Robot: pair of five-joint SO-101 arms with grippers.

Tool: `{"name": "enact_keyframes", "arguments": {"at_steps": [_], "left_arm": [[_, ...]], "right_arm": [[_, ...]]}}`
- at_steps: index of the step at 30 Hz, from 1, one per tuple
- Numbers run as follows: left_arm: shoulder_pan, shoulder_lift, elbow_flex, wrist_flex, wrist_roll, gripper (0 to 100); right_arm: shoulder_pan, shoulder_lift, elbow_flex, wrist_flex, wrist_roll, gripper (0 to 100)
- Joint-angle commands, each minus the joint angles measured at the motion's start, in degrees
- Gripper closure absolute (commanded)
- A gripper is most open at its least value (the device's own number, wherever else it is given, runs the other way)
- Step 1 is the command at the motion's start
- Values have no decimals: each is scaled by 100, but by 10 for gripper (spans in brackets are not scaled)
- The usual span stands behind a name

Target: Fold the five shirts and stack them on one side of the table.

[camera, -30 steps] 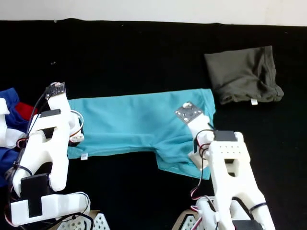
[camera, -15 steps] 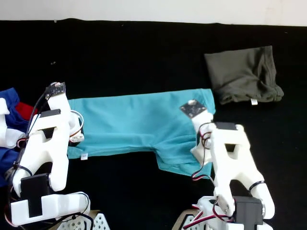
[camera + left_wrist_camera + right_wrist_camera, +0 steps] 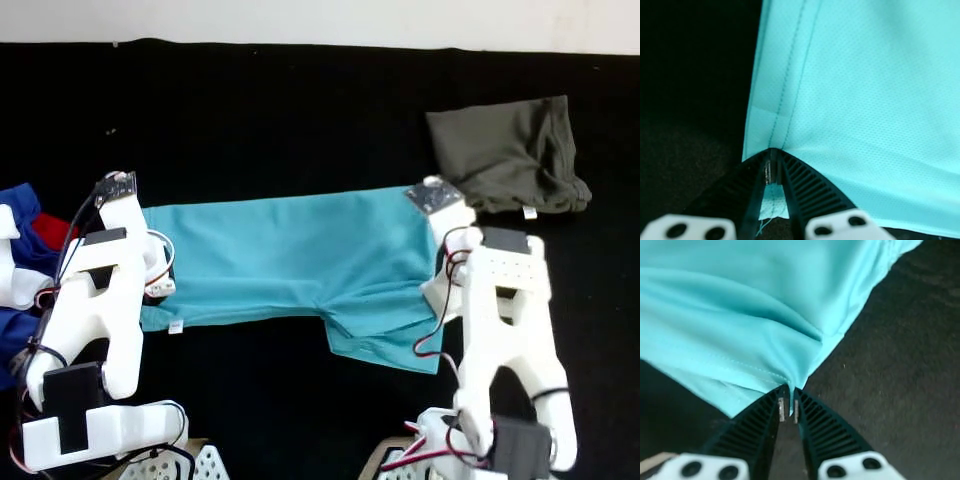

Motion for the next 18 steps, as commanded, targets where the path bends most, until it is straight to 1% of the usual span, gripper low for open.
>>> {"name": "enact_keyframes", "arguments": {"at_steps": [1,4,11,18], "left_arm": [[-110,-13,-4,-176,44,992],[-110,-13,-4,-176,44,992],[-110,-4,-4,-176,44,992],[-110,-4,-4,-176,44,992]], "right_arm": [[-13,-576,-312,646,-35,993],[-136,-848,-268,1042,-26,993],[-119,-1103,-286,1209,70,993],[-127,-1560,-277,1710,167,993]]}}
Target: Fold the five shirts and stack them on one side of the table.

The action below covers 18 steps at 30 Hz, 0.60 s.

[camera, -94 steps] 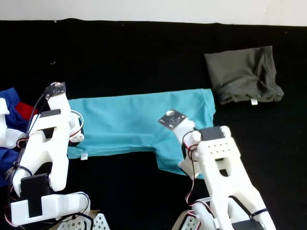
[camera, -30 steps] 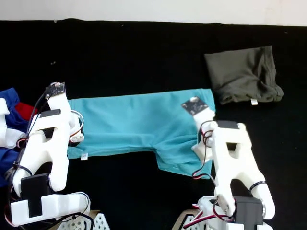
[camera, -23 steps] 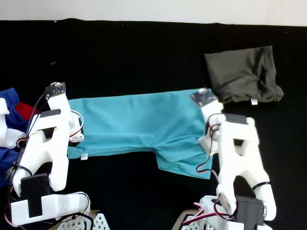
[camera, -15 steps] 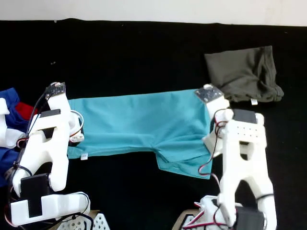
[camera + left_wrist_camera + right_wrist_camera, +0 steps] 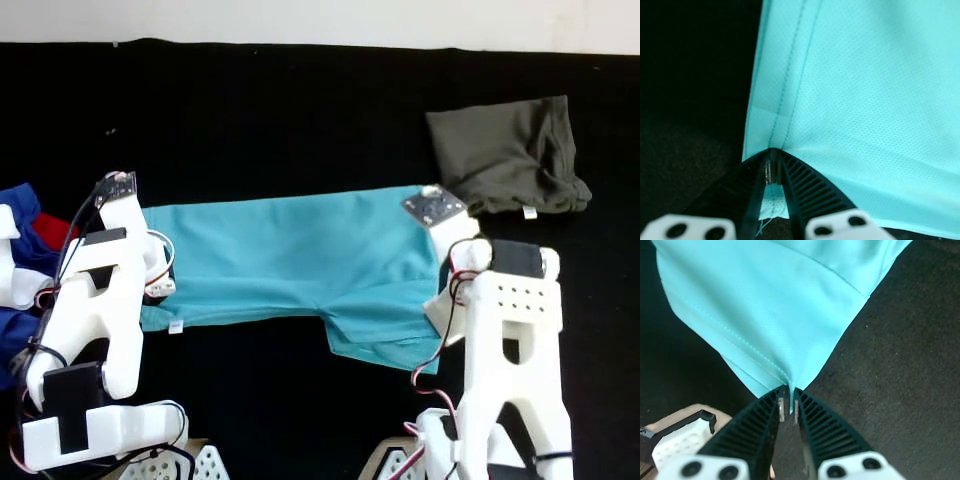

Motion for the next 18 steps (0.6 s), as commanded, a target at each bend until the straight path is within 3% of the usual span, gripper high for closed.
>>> {"name": "enact_keyframes", "arguments": {"at_steps": [1,12,18], "left_arm": [[-110,-4,-4,-176,44,992],[-110,-4,-4,-176,44,992],[-110,-4,-4,-176,44,992]], "right_arm": [[-31,-303,-215,277,79,993],[-31,-136,620,-224,88,989],[-31,-215,611,-286,79,796]]}}
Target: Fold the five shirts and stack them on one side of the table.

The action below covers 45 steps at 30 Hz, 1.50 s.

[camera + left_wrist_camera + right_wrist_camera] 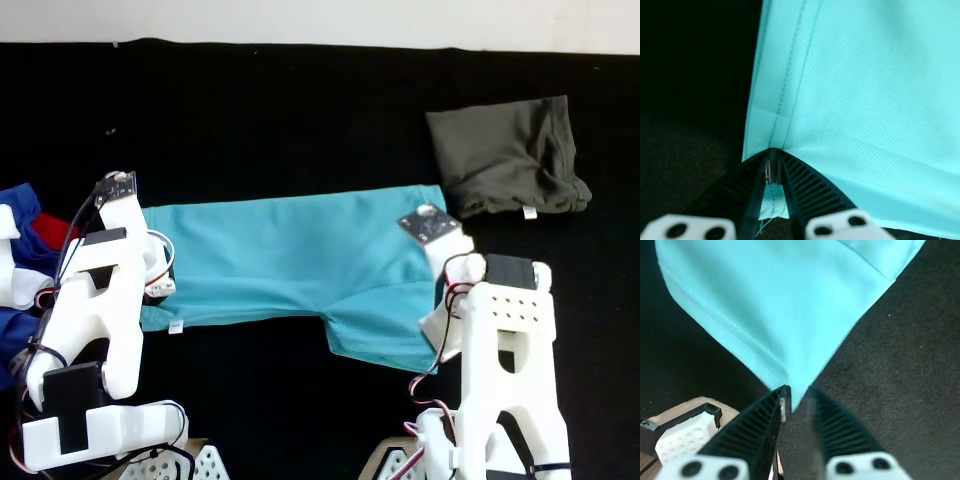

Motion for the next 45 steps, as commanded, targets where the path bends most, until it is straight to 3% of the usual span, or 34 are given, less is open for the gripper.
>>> {"name": "enact_keyframes", "arguments": {"at_steps": [1,5,9,15,36,42,45], "left_arm": [[-110,-4,-4,-176,44,992],[-110,-4,-4,-176,44,992],[-110,-4,-4,-176,44,992],[-110,-4,-4,-176,44,992],[-110,-4,-4,-176,44,992],[-110,-4,-4,-176,44,992],[-110,-4,-4,-176,44,992]], "right_arm": [[-40,-127,-189,-22,62,778],[-330,-541,-409,268,62,776],[-1393,-875,-119,620,62,772],[-2475,-576,716,-251,26,735],[-2527,2492,804,-2149,18,735],[-2501,2985,804,-2431,18,998],[-2501,2958,796,-2431,18,992]]}}
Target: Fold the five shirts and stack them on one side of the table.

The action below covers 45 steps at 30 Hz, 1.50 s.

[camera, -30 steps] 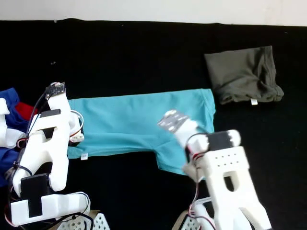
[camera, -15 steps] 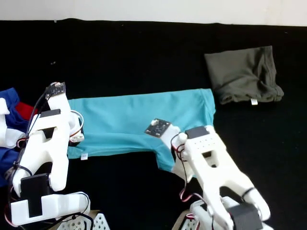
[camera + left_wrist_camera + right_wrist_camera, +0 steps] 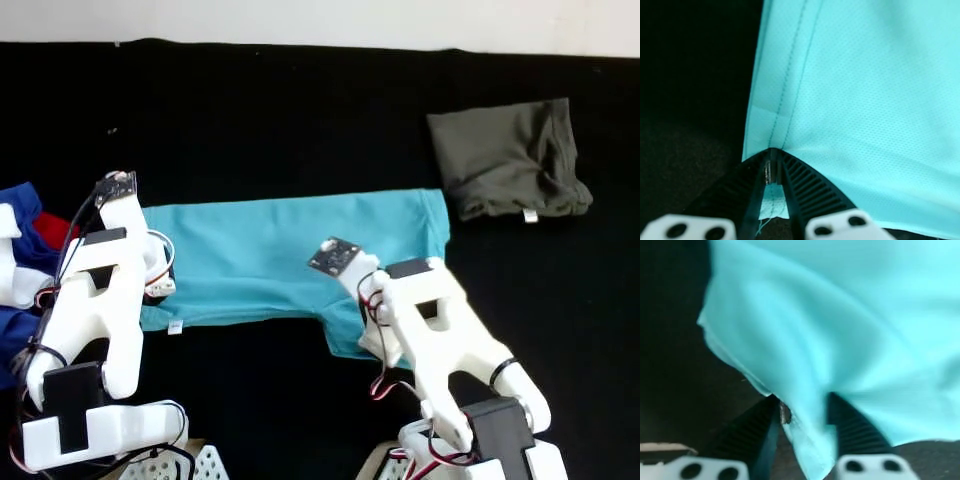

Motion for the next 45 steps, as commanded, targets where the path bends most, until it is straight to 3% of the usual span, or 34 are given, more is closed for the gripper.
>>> {"name": "enact_keyframes", "arguments": {"at_steps": [1,12,17,25,30,38,45], "left_arm": [[-110,-4,-4,-176,44,992],[-110,-4,-4,-176,44,992],[-110,-4,-4,-176,44,992],[-110,-4,-4,-176,44,992],[-110,-4,-4,-176,44,992],[-119,-4,-4,-176,44,992],[-119,-4,-4,-176,44,992]], "right_arm": [[-66,215,66,-22,26,994],[470,-892,-980,1376,62,992],[866,-497,-2009,1560,62,992],[866,1130,-4119,1569,26,989],[875,2343,-5534,1560,-791,968],[1235,3530,-7046,1587,-2189,781],[1341,3002,-7433,2554,-2312,782]]}}
